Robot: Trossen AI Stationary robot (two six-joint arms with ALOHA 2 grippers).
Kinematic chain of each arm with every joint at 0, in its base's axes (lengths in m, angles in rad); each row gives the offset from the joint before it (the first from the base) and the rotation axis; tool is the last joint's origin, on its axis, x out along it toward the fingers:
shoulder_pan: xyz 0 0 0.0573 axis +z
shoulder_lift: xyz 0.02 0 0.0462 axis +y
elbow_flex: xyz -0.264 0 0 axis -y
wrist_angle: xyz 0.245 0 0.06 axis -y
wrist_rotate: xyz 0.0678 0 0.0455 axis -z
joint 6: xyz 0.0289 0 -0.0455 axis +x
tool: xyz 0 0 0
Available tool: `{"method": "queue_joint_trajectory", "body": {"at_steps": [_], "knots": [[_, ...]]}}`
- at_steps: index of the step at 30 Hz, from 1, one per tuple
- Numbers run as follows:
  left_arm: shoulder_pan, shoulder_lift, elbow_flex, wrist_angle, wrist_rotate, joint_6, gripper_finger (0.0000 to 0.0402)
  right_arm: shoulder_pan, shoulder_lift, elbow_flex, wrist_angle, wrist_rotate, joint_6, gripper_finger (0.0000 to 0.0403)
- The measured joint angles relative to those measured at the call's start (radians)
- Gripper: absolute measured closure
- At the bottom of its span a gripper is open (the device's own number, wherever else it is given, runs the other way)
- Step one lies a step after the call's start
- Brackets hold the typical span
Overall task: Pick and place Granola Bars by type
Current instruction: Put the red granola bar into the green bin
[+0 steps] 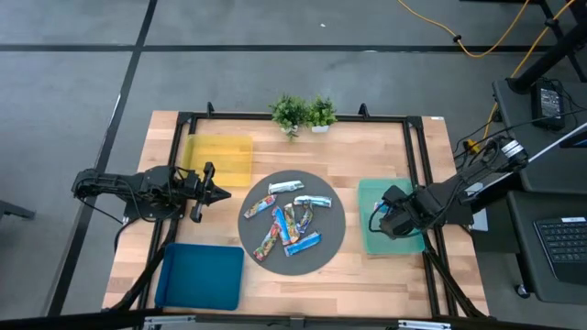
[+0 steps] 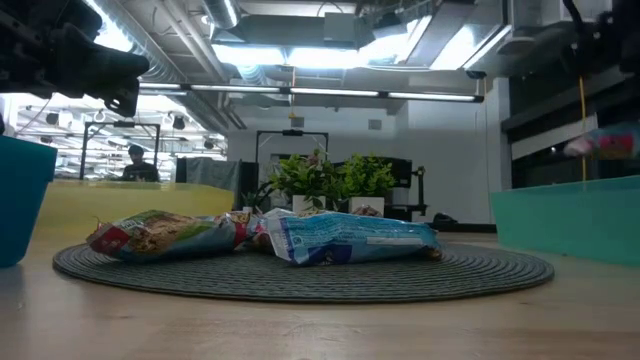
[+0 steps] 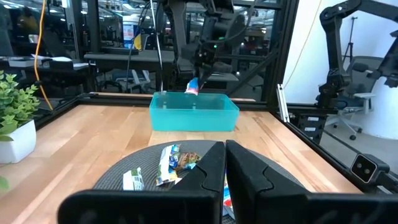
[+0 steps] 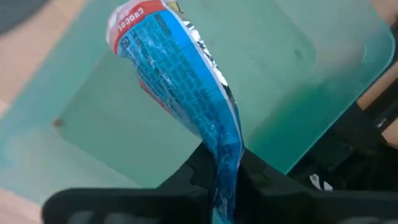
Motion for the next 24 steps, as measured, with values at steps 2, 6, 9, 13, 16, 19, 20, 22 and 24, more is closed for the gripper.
{"method": "queue_joint_trajectory", "body": {"at_steps": [2, 6, 9, 13, 16, 19, 20, 22, 24], "knots": [[0.0, 0.0, 0.0, 0.0, 0.0, 0.0, 0.0393, 0.0, -0.007, -0.026, 0.02, -0.018, 0.001, 0.0376], [0.0, 0.0, 0.0, 0.0, 0.0, 0.0, 0.0395, 0.0, -0.016, -0.047, 0.065, -0.02, -0.003, 0.0371], [0.0, 0.0, 0.0, 0.0, 0.0, 0.0, 0.0395, 0.0, -0.017, -0.048, 0.065, -0.02, -0.004, 0.0358], [0.0, 0.0, 0.0, 0.0, 0.0, 0.0, 0.0393, 0.0, -0.017, -0.048, 0.065, -0.02, -0.005, 0.0353], [0.0, 0.0, 0.0, 0.0, 0.0, 0.0, 0.0394, 0.0, -0.016, -0.048, 0.065, -0.02, -0.006, 0.0361], [0.0, 0.0, 0.0, 0.0, 0.0, 0.0, 0.0395, 0.0, -0.016, -0.048, 0.065, -0.02, -0.007, 0.0371], [0.0, 0.0, 0.0, 0.0, 0.0, 0.0, 0.0395, 0.0, -0.016, -0.048, 0.065, -0.02, -0.007, 0.0373], [0.0, 0.0, 0.0, 0.0, 0.0, 0.0, 0.0394, 0.0, -0.016, -0.048, 0.065, -0.02, -0.007, 0.0374], [0.0, 0.0, 0.0, 0.0, 0.0, 0.0, 0.0393, 0.0, -0.016, -0.048, 0.065, -0.02, -0.007, 0.0371]]}}
